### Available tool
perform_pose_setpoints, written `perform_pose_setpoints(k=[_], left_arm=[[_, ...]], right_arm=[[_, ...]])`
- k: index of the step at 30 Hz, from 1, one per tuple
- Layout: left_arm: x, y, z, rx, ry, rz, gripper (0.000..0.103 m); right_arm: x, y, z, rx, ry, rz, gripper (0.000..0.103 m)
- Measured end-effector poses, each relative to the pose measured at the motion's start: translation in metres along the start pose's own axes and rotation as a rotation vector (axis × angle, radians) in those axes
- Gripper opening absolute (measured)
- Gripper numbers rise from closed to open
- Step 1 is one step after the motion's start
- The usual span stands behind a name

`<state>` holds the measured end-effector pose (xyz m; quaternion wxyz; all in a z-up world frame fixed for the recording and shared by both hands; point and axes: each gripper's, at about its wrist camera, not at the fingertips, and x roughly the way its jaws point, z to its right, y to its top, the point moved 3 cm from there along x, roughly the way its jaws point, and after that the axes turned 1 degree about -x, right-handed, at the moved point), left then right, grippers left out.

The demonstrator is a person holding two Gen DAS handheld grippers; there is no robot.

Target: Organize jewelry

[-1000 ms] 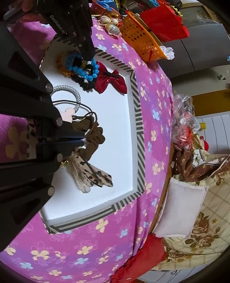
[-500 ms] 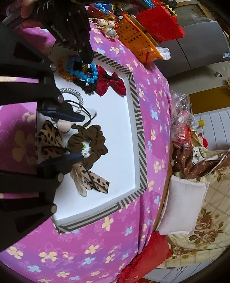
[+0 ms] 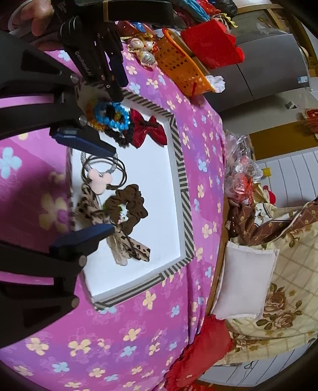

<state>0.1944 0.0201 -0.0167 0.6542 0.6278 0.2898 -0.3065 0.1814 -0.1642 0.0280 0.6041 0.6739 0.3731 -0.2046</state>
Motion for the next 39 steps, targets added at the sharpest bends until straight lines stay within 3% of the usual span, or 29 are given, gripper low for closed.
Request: perform_pose_setpoints(k=[5,12,21,32,39], left_arm=[[-0.034,-0.005,0.004,0.027,0.031,0.059,0.031],[-0.072,-0.022,0.005,0.024,0.047,0.112,0.031],[-0.097,-0.045,0.016,0.050,0.037,0.117,0.031],[-0.132,-0.054,0.022,0.102,0.141,0.197,0.031],[-0.142,-0.055,0.020,0.077,0.129,0.198,0.031]], right_arm=[[-0.021,-0.008,-0.009,-0.016,-0.031,0.028,0.074],[-0.052,-0.021,-0.015,-0.011,-0.033,0.061,0.079],[-0.061,-0.042,-0.009,0.004,-0.064,0.024,0.080],[-0.088,-0.058,-0.005,0.011,-0.088,0.022,0.081],[-0.102,-0.060,-0.014,-0.022,-0.103,0.045,0.087]])
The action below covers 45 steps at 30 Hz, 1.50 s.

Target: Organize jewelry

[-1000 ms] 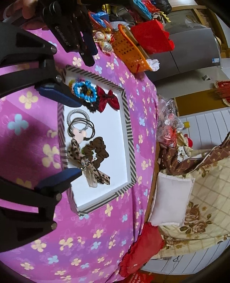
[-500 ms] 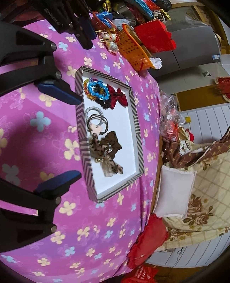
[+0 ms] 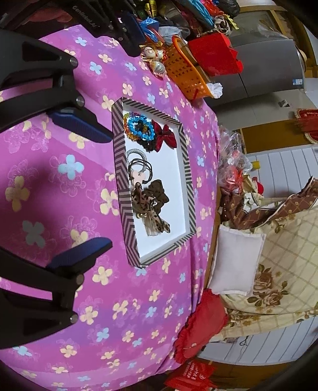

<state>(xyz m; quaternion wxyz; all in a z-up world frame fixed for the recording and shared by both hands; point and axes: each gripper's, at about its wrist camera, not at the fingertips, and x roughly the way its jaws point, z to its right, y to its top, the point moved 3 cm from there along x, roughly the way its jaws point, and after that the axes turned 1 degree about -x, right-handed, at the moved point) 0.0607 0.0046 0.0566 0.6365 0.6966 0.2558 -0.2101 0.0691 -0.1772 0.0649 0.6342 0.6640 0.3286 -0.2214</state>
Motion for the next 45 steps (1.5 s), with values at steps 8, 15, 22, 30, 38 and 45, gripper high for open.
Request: perform_pose_setpoints(k=[8,15,22,30,38,45], left_arm=[[-0.010,-0.001,0.001,-0.027,0.002,0.014,0.031],[-0.011,-0.004,0.003,-0.040,-0.005,0.010,0.031],[-0.007,-0.006,0.007,-0.037,-0.015,0.000,0.031],[-0.007,-0.008,0.011,-0.043,-0.035,-0.006,0.031],[-0.007,-0.009,0.014,-0.044,-0.048,-0.007,0.031],[-0.007,-0.009,0.015,-0.042,-0.049,-0.007,0.031]], right_arm=[[-0.006,-0.007,-0.001,0.003,0.006,-0.007,0.087],[-0.015,-0.013,-0.003,-0.011,-0.006,-0.001,0.088],[-0.013,-0.014,0.001,0.008,-0.002,-0.003,0.088],[-0.012,-0.014,0.000,0.008,-0.009,-0.005,0.088],[-0.011,-0.014,0.000,0.013,-0.005,-0.002,0.088],[-0.011,-0.011,-0.004,0.005,-0.005,-0.006,0.088]])
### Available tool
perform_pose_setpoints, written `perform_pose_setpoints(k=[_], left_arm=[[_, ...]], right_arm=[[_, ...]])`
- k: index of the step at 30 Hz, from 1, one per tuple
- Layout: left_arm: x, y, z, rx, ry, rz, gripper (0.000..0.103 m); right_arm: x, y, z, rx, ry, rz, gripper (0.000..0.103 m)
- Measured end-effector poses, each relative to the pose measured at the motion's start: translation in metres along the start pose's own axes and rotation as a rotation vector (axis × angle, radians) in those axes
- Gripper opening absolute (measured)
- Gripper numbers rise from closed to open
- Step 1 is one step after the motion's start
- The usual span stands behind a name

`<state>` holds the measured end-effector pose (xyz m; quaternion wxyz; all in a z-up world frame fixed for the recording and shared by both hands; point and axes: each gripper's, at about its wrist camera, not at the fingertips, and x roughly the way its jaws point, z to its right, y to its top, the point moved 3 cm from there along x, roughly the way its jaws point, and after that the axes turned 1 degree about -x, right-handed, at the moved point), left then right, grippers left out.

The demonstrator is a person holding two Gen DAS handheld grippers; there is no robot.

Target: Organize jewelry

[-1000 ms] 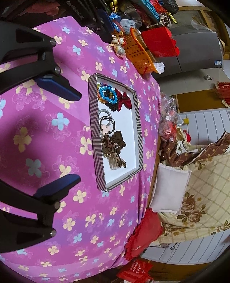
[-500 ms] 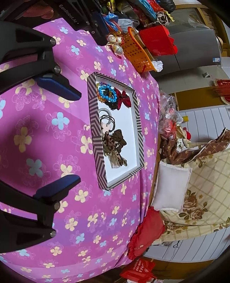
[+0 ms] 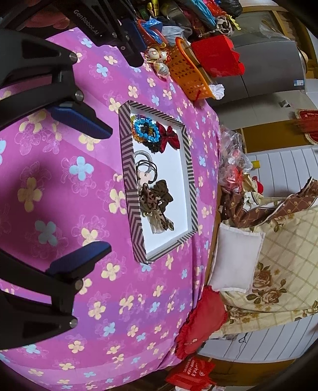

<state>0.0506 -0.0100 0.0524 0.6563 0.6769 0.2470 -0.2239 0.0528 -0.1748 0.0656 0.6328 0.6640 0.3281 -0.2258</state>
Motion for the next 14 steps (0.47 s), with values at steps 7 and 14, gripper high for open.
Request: perform_pose_setpoints(k=[7,14], left_arm=[[0.0030,-0.0003,-0.0012,0.001,0.001,-0.002,0.031],[0.0077,0.0027,-0.0011,-0.003,-0.011,0.010,0.031]], right_arm=[[0.0031,0.0034,-0.0049,-0.003,0.003,-0.004,0.088],[0.0073,0.0072,-0.0053,0.005,0.011,-0.002,0.088]])
